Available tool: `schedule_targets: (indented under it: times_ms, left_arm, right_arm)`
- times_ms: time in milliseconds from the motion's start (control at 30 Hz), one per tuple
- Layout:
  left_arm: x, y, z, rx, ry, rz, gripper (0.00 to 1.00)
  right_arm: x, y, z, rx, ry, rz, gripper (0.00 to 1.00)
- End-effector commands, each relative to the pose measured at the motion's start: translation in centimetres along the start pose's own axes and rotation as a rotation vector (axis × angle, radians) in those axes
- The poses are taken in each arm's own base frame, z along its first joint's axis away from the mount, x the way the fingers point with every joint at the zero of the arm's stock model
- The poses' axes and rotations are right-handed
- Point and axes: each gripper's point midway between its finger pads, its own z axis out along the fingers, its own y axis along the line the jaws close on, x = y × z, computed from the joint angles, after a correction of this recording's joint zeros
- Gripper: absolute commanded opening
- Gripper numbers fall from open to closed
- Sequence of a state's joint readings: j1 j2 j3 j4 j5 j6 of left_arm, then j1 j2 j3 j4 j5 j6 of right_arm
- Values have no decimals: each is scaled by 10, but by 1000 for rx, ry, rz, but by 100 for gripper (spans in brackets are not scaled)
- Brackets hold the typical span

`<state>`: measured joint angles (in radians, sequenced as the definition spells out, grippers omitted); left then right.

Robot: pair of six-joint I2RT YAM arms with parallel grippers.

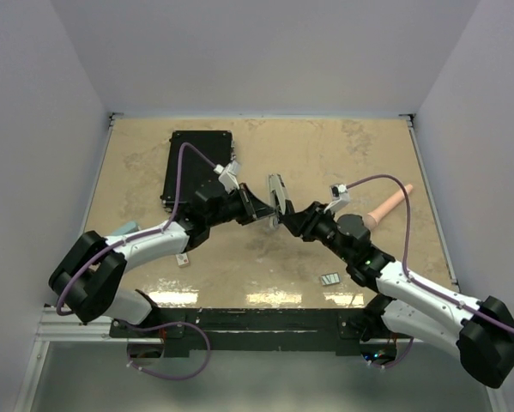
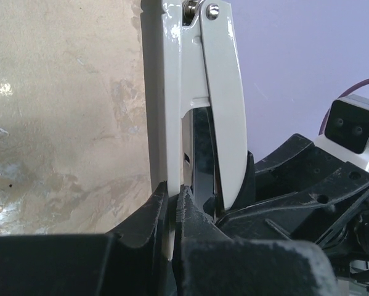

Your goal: Unload the staples from the stapler

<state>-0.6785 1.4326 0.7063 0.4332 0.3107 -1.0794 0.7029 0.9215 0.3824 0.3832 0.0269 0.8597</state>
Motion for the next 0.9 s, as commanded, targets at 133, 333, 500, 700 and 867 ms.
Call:
schedule_targets:
  times_ms: [133, 333, 500, 700, 867]
  left_arm:
    - [-7, -1, -9, -6, -22, 236, 0]
    - [18, 18, -18, 18, 37, 252, 0]
    - [36, 18, -24, 78, 111, 319, 0]
    - [45, 5, -36, 158, 144, 408, 0]
    - [46, -1, -42, 185, 148, 460, 0]
  right_arm:
    - [-70, 6, -26, 137, -240, -25, 25]
    - [-106, 17, -24, 205, -301, -123, 25]
    - [-137, 28, -14, 245, -365, -196, 31]
    - [-146, 31, 11, 252, -364, -251, 37]
    - [-146, 26, 33, 248, -336, -305, 46]
